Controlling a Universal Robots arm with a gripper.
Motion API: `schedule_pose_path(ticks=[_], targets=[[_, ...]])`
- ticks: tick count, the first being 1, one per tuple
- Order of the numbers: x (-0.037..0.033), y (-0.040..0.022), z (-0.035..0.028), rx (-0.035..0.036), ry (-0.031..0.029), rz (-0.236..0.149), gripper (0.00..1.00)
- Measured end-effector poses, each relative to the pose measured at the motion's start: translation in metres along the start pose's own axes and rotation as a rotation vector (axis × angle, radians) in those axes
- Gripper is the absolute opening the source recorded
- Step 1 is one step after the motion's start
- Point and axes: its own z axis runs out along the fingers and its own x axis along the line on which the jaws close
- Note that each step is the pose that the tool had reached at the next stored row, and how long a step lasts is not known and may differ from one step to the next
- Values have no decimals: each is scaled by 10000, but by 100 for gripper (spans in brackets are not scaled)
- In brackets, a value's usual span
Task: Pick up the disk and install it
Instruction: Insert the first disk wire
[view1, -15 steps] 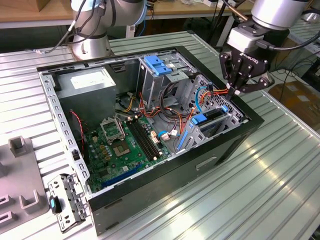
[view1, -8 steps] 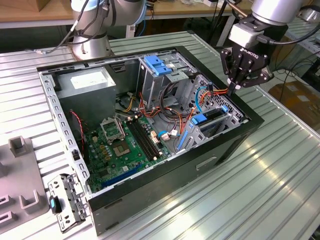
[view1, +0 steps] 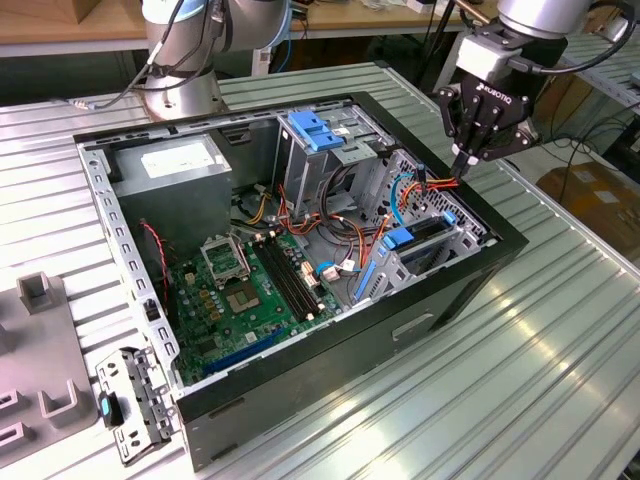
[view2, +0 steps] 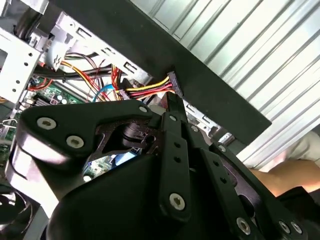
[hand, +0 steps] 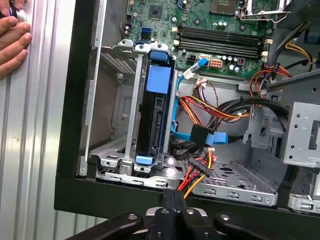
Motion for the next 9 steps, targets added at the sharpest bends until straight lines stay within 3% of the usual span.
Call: schedule_pose_path(ticks=[1, 2, 3, 4, 9], targets=[[-1, -3, 0, 13, -7, -189, 11], [-1, -3, 2, 41, -21, -615, 17], [-1, -3, 3, 60, -30, -919, 17], [-1, -3, 5, 74, -38, -1124, 24], [-1, -8, 18, 147, -76, -2252, 25]])
